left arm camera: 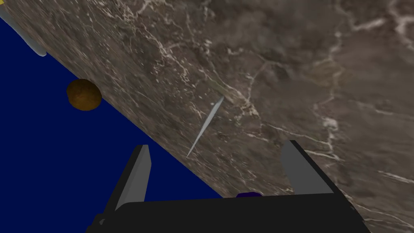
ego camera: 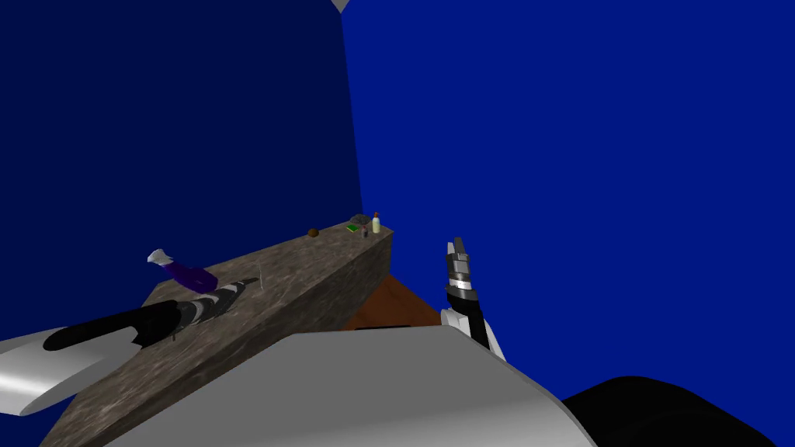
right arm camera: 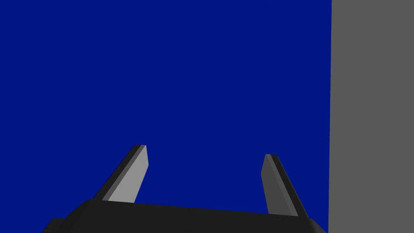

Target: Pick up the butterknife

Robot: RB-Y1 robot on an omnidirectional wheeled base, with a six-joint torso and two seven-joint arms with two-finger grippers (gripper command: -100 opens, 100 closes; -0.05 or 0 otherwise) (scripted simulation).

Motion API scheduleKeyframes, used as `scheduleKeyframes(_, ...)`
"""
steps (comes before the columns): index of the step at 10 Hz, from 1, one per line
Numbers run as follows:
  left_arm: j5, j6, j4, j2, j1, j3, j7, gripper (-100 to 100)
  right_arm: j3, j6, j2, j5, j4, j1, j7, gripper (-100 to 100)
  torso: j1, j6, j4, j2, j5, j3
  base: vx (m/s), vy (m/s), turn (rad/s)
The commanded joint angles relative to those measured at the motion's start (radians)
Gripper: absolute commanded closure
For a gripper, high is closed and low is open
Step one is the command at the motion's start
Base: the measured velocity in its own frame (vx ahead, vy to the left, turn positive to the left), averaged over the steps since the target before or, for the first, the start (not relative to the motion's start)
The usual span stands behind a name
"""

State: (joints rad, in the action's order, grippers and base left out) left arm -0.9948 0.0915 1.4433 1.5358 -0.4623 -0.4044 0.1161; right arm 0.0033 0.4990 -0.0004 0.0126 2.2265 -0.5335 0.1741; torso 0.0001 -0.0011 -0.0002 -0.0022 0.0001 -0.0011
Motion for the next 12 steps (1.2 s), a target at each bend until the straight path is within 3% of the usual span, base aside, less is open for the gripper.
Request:
scheduleKeyframes(1, 0.003, 0.017, -0.023, 0.022, 0.030, -0.050, 0.028, -100, 0.000, 0.000, 0.000, 0.000, 0.000, 0.000, 0.000, 0, 0.000, 0.000, 0.000, 0.000, 0.000, 0.000, 0.021, 0.006, 0.016)
scheduleKeyframes(2, 0.003, 0.017, -0.023, 0.022, 0.030, -0.066, 0.028, -100, 0.000, 0.000, 0.000, 0.000, 0.000, 0.000, 0.000, 0, 0.000, -0.001, 0.000, 0.001, 0.000, 0.000, 0.005, -0.001, 0.036)
scheduleKeyframes(3, -0.009, -0.011, -0.052, 0.050, 0.033, -0.096, 0.013, -100, 0.000, 0.000, 0.000, 0.000, 0.000, 0.000, 0.000, 0, -0.001, -0.001, 0.000, 0.002, 0.000, 0.001, 0.031, -0.003, -0.271)
scheduleKeyframes(4, -0.019, -0.039, -0.079, 0.073, 0.035, -0.146, -0.002, -100, 0.000, 0.000, 0.000, 0.000, 0.000, 0.000, 0.000, 0, -0.001, 0.001, 0.000, 0.000, 0.000, 0.000, 0.075, 0.021, -0.427)
scheduleKeyframes(6, -0.019, -0.039, -0.079, 0.073, 0.035, -0.146, -0.002, -100, 0.000, 0.000, 0.000, 0.000, 0.000, 0.000, 0.000, 0, 0.001, 0.000, -0.001, -0.002, 0.000, -0.001, 0.049, 0.024, -0.088)
scheduleKeyframes(7, -0.027, -0.066, -0.104, 0.092, 0.035, -0.186, -0.017, -100, 0.000, 0.000, 0.000, 0.000, 0.000, 0.000, 0.000, 0, 0.000, -0.001, 0.000, 0.000, 0.000, 0.000, 0.037, 0.006, -0.241)
scheduleKeyframes(8, -0.027, -0.066, -0.104, 0.092, 0.032, -0.151, -0.017, -100, 0.000, 0.000, 0.000, 0.000, 0.000, 0.000, 0.000, 0, 0.000, 0.000, 0.000, 0.000, 0.000, 0.000, 0.031, 0.017, -0.156)
scheduleKeyframes(9, -0.027, -0.066, -0.104, 0.092, 0.035, -0.186, -0.017, -100, 0.000, 0.000, 0.000, 0.000, 0.000, 0.000, 0.000, 0, 0.000, 0.000, 0.000, 0.000, 0.000, 0.000, 0.013, 0.012, 0.003)
scheduleKeyframes(11, -0.038, -0.116, -0.146, 0.118, 0.036, -0.256, -0.045, -100, 0.000, 0.000, 0.000, 0.000, 0.000, 0.000, 0.000, 0, 0.000, 0.000, 0.000, 0.000, 0.000, 0.000, 0.049, 0.024, -0.310)
scheduleKeyframes(12, -0.038, -0.116, -0.146, 0.118, -0.012, -0.148, -0.045, -100, 0.000, 0.000, 0.000, 0.000, 0.000, 0.000, 0.000, 0, 0.001, 0.000, 0.000, -0.001, 0.000, -0.001, 0.056, 0.039, -0.134)
